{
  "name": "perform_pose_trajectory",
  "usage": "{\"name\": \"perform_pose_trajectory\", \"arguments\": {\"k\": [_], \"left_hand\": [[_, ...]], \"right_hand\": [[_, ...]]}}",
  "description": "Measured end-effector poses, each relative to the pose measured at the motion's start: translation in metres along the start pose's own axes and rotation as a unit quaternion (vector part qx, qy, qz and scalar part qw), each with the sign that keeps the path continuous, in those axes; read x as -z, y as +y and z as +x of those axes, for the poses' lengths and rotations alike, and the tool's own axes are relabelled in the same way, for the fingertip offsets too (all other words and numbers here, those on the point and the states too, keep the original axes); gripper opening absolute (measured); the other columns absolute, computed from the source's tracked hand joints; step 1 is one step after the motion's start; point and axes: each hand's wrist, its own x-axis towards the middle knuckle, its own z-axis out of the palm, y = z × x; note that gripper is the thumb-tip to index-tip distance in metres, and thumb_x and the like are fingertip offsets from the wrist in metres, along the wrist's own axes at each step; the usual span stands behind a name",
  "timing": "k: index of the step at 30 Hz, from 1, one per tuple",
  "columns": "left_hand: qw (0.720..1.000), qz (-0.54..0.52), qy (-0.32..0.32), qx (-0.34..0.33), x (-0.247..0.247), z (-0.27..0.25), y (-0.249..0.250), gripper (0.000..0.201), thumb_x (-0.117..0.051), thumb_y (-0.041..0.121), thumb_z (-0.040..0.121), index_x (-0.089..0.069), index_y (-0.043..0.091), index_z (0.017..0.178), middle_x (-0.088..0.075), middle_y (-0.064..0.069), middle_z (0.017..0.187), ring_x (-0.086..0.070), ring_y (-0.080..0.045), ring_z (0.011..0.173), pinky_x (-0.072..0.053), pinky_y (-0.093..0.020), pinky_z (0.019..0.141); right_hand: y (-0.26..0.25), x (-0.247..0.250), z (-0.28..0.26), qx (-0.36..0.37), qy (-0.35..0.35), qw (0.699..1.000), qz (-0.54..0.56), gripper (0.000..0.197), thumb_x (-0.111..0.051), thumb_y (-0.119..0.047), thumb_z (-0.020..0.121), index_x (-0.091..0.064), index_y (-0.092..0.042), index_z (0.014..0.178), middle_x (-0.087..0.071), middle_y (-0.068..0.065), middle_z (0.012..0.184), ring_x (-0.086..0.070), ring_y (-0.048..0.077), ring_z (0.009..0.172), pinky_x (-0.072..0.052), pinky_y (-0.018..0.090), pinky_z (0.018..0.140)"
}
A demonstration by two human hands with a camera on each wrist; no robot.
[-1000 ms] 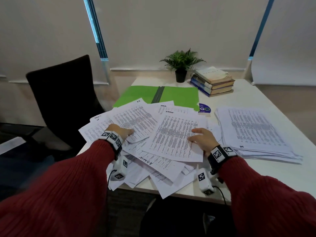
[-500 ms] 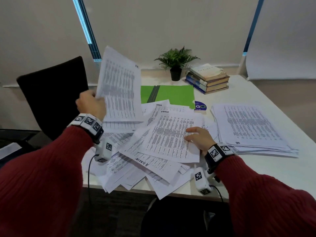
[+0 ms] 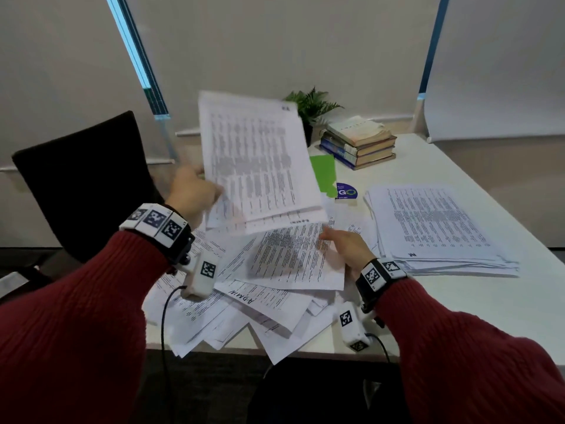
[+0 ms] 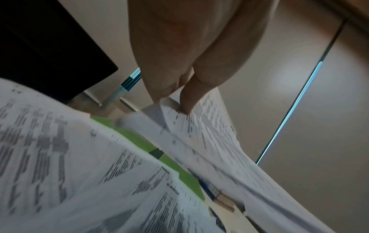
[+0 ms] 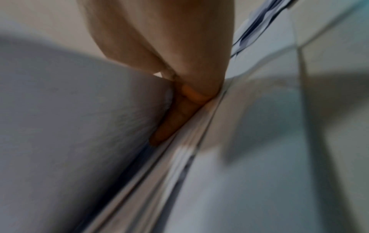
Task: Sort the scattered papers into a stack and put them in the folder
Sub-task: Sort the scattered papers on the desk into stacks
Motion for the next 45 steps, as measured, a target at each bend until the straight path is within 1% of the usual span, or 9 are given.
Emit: {"name": "perform_pose_trajectory", "arguments": {"k": [6,14,19,22,23,25,31,42,45], "left_hand": [[0.975,0.14,-0.147,0.087,-0.045,0.009,-0.067,0.077,-0.07,-0.012,0.073,-0.055,0.006,0.147,-0.066,-0.024,0.136,-0.072,-0.036,0.112,-0.065,-0.047,0.086],[0.945,0.302,-0.117,0.045,-0.058,-0.008,-0.074,0.073,-0.084,0.036,0.087,-0.053,0.009,0.147,-0.063,-0.014,0.141,-0.063,-0.032,0.125,-0.051,-0.043,0.108],[0.841,0.497,-0.191,0.098,-0.04,-0.015,-0.082,0.105,-0.083,0.081,0.056,-0.067,-0.006,0.112,-0.064,-0.012,0.078,-0.064,-0.023,0.07,-0.048,-0.031,0.062],[0.852,0.489,-0.165,0.086,-0.043,-0.019,-0.09,0.099,-0.089,0.062,0.07,-0.047,0.003,0.138,-0.056,-0.001,0.079,-0.054,-0.018,0.07,-0.042,-0.03,0.061],[0.854,0.487,-0.163,0.082,-0.042,-0.021,-0.087,0.071,-0.088,0.057,0.075,-0.042,0.005,0.092,-0.064,-0.002,0.093,-0.06,-0.021,0.081,-0.049,-0.031,0.069],[0.87,0.474,-0.124,0.053,-0.038,-0.023,-0.081,0.063,-0.084,0.043,0.084,-0.064,0.007,0.131,-0.07,-0.01,0.127,-0.066,-0.028,0.105,-0.055,-0.037,0.087],[0.943,0.311,0.112,-0.047,-0.005,-0.021,-0.019,0.033,-0.066,0.027,0.1,-0.07,0.007,0.125,-0.074,-0.017,0.117,-0.067,-0.035,0.097,-0.045,-0.034,0.079],[0.999,0.034,-0.014,0.016,-0.048,-0.026,-0.011,0.02,-0.072,0.019,0.099,-0.073,0.004,0.112,-0.079,-0.011,0.1,-0.077,-0.027,0.084,-0.066,-0.041,0.07],[0.995,0.057,-0.067,0.045,-0.083,-0.035,-0.032,0.014,-0.07,0.019,0.1,-0.071,0.004,0.102,-0.077,-0.015,0.099,-0.076,-0.033,0.086,-0.067,-0.047,0.072]], "right_hand": [[-0.012,0.008,-0.005,-0.048,-0.018,0.99,0.131,0.096,-0.044,-0.09,0.084,-0.067,-0.013,0.137,-0.071,0.007,0.128,-0.068,0.033,0.117,-0.048,0.047,0.11],[0.0,0.029,-0.007,0.035,0.079,0.995,0.055,0.018,-0.081,-0.011,0.088,-0.073,-0.014,0.104,-0.076,0.01,0.114,-0.071,0.031,0.105,-0.056,0.043,0.1],[-0.006,0.052,-0.016,0.056,0.099,0.993,0.033,0.017,-0.078,-0.007,0.089,-0.071,-0.009,0.104,-0.075,0.013,0.109,-0.07,0.033,0.104,-0.056,0.045,0.1],[0.012,0.059,0.01,0.052,0.095,0.994,-0.008,0.053,-0.082,-0.018,0.067,-0.068,-0.004,0.117,-0.074,0.015,0.113,-0.072,0.036,0.105,-0.059,0.052,0.097],[0.028,0.064,0.031,0.054,0.083,0.995,-0.016,0.068,-0.083,-0.023,0.058,-0.066,-0.008,0.121,-0.074,0.012,0.113,-0.072,0.035,0.105,-0.06,0.053,0.095],[0.041,0.068,0.047,0.061,0.065,0.996,0.003,0.091,-0.088,-0.026,0.051,-0.056,-0.014,0.136,-0.071,0.008,0.123,-0.07,0.034,0.113,-0.06,0.054,0.097],[-0.002,0.054,-0.036,0.064,0.031,0.997,0.006,0.116,-0.069,0.018,0.088,0.004,-0.025,0.167,-0.033,-0.002,0.132,-0.046,0.02,0.12,-0.042,0.033,0.1],[-0.003,0.045,-0.03,0.057,0.053,0.996,-0.032,0.028,-0.064,-0.018,0.101,-0.074,-0.014,0.127,-0.063,0.009,0.145,-0.057,0.029,0.133,-0.045,0.041,0.112],[-0.013,0.044,-0.037,0.031,0.058,0.997,0.027,0.066,-0.047,-0.069,0.099,-0.077,-0.013,0.118,-0.071,0.004,0.125,-0.064,0.028,0.115,-0.046,0.043,0.106]]}}
